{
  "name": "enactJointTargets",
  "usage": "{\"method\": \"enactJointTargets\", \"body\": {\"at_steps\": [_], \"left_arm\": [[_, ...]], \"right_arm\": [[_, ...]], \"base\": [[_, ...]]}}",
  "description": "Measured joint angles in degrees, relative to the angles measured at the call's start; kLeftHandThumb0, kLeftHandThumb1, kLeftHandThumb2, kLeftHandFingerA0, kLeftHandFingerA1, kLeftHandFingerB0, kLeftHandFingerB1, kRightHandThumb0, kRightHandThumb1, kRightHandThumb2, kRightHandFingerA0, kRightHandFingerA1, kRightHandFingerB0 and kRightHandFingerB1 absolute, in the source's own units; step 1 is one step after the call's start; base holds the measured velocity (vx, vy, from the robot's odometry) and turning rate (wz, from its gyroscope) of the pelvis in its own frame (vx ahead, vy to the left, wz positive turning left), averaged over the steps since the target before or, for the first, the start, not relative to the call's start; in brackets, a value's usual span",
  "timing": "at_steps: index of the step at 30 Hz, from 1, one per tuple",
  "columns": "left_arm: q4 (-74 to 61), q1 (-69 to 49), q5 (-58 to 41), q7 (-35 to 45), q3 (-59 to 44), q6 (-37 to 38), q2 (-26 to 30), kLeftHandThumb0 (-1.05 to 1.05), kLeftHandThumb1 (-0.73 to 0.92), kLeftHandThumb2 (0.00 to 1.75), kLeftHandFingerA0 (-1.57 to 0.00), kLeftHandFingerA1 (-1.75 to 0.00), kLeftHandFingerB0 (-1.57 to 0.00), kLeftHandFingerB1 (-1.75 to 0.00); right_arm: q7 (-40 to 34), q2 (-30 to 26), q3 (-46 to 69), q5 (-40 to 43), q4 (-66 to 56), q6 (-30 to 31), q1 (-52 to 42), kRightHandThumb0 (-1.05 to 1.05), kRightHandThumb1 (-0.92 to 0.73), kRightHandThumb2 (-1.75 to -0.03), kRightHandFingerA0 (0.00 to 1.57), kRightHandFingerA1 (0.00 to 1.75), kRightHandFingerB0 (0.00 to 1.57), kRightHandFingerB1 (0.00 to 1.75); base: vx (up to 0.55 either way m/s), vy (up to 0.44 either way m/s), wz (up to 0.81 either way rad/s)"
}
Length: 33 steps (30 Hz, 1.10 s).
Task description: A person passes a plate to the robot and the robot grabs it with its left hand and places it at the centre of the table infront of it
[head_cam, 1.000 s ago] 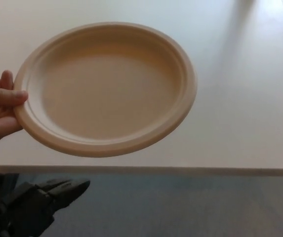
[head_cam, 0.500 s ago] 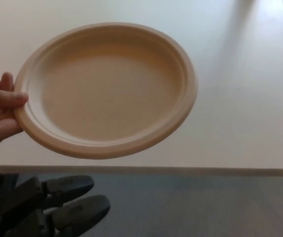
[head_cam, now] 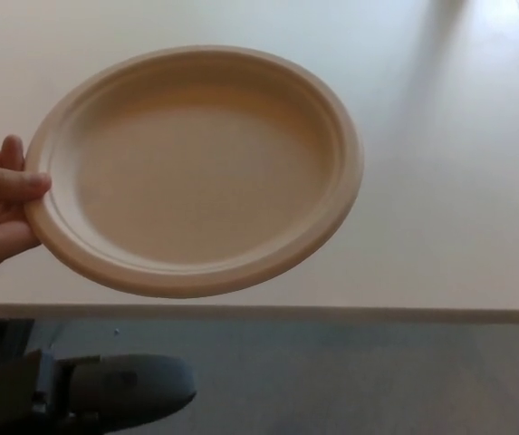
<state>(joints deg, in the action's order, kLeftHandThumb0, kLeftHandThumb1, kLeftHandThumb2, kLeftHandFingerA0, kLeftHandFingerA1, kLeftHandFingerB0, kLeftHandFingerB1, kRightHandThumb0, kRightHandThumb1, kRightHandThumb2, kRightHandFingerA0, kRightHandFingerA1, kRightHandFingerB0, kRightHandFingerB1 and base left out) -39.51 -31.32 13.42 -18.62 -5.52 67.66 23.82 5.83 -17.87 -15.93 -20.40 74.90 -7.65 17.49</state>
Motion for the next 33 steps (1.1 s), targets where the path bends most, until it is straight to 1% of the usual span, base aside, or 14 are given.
{"method": "enactJointTargets", "body": {"at_steps": [1, 2, 4, 5, 6, 7, 8, 10, 11, 12, 13, 23, 24, 33], "left_arm": [[-0.2, 0.1, -0.4, 0.1, 0.0, -0.1, 0.5, -0.33, 0.60, 0.58, -0.66, -0.50, -0.45, -0.36], [-1.4, 1.0, -1.4, 0.3, 0.2, -1.0, 1.2, -0.50, 0.41, 0.71, -0.46, -0.53, -0.36, -0.45], [-3.9, 3.8, -2.7, 0.7, 0.4, -3.1, 0.5, -0.58, 0.55, 0.58, -0.31, -0.32, -0.39, -0.33], [-4.2, 6.5, -2.5, 0.8, 0.3, -4.1, -1.3, -0.58, 0.55, 0.58, -0.31, -0.32, -0.39, -0.33], [-4.3, 8.9, -2.1, 0.9, -0.1, -4.9, -3.2, -0.64, 0.51, 0.74, -0.11, -0.36, -0.17, -0.37], [-4.2, 11.1, -1.2, 1.0, -0.7, -5.9, -5.2, -0.64, 0.51, 0.74, -0.11, -0.36, -0.17, -0.37], [-3.7, 12.9, -0.1, 1.3, -1.5, -6.9, -6.5, -0.30, 0.33, 0.91, -0.06, -0.50, -0.07, -0.48], [-2.6, 14.8, 1.6, 2.0, -2.1, -8.5, -7.9, -0.30, 0.34, 0.91, -0.06, -0.49, -0.06, -0.48], [-1.9, 15.9, 2.7, 2.6, -2.2, -9.6, -8.6, -0.59, 0.58, 0.58, -0.20, -0.28, -0.22, -0.30], [-1.1, 16.9, 3.7, 2.9, -2.3, -10.5, -9.1, -0.59, 0.58, 0.58, -0.20, -0.28, -0.22, -0.30], [-0.6, 17.4, 4.2, 3.2, -2.3, -10.9, -9.3, -0.34, 0.36, 0.93, 0.00, -0.48, 0.00, -0.47], [6.1, 25.2, 14.2, 6.6, -1.3, -19.3, -13.2, -0.36, 0.30, 0.90, 0.00, -0.49, 0.00, -0.48], [6.8, 25.8, 15.1, 6.9, -1.2, -20.1, -13.3, -0.77, 0.48, 0.82, -0.02, -0.34, -0.05, -0.38], [11.4, 28.3, 23.6, 9.8, 0.3, -27.1, -13.7, -0.80, 0.50, 0.87, -0.08, -0.14, -0.08, -0.28]], "right_arm": [[0.0, 0.0, 0.0, 0.0, 0.0, 0.0, 0.1, -0.73, -0.84, -0.65, 0.34, 0.53, 0.24, 0.41], [0.0, 0.0, 0.0, 0.0, 0.0, 0.0, 0.2, -0.75, -0.84, -0.65, 0.31, 0.55, 0.24, 0.43], [0.0, -0.1, 0.0, 0.0, 0.1, 0.0, 0.6, -0.75, -0.85, -0.65, 0.32, 0.55, 0.24, 0.43], [0.0, -0.1, 0.0, 0.0, 0.1, 0.0, 0.7, -0.75, -0.85, -0.65, 0.32, 0.55, 0.24, 0.43], [0.0, -0.2, 0.0, 0.0, 0.1, 0.0, 0.9, -0.75, -0.84, -0.65, 0.34, 0.56, 0.24, 0.42], [0.0, -0.2, 0.0, 0.0, 0.1, 0.0, 1.0, -0.75, -0.84, -0.65, 0.34, 0.56, 0.24, 0.42], [0.0, -0.2, 0.0, 0.0, 0.1, 0.0, 1.1, -0.73, -0.84, -0.65, 0.31, 0.54, 0.24, 0.41], [0.0, -0.2, 0.0, 0.0, 0.1, 0.0, 1.2, -0.74, -0.85, -0.65, 0.33, 0.55, 0.23, 0.43], [0.0, -0.2, 0.0, 0.0, 0.1, 0.1, 1.2, -0.74, -0.85, -0.65, 0.32, 0.54, 0.23, 0.42], [0.0, -0.2, -0.1, 0.0, 0.1, 0.0, 1.2, -0.74, -0.85, -0.65, 0.32, 0.54, 0.23, 0.42], [0.0, -0.2, -0.1, -0.1, 0.1, 0.0, 1.2, -0.74, -0.85, -0.65, 0.36, 0.56, 0.24, 0.42], [0.0, -0.2, -0.2, -0.1, -0.1, 0.0, 1.3, -0.74, -0.84, -0.65, 0.31, 0.54, 0.23, 0.41], [0.0, -0.2, -0.2, -0.1, -0.1, 0.0, 1.3, -0.75, -0.84, -0.65, 0.31, 0.55, 0.23, 0.42], [0.0, -0.2, -0.1, -0.1, -0.1, 0.0, 1.8, -0.74, -0.84, -0.65, 0.29, 0.53, 0.23, 0.41]], "base": [[0.00, 0.000, 0.00], [0.00, 0.000, 0.00], [0.00, 0.000, 0.00], [0.00, 0.000, 0.00], [0.00, 0.000, 0.00], [0.00, 0.000, 0.00], [0.00, 0.000, 0.00], [0.00, 0.000, 0.00], [0.00, 0.000, 0.00], [0.00, 0.000, 0.00], [0.00, 0.000, 0.00], [0.00, 0.000, 0.00], [0.00, 0.000, 0.00], [0.00, 0.000, 0.00]]}}
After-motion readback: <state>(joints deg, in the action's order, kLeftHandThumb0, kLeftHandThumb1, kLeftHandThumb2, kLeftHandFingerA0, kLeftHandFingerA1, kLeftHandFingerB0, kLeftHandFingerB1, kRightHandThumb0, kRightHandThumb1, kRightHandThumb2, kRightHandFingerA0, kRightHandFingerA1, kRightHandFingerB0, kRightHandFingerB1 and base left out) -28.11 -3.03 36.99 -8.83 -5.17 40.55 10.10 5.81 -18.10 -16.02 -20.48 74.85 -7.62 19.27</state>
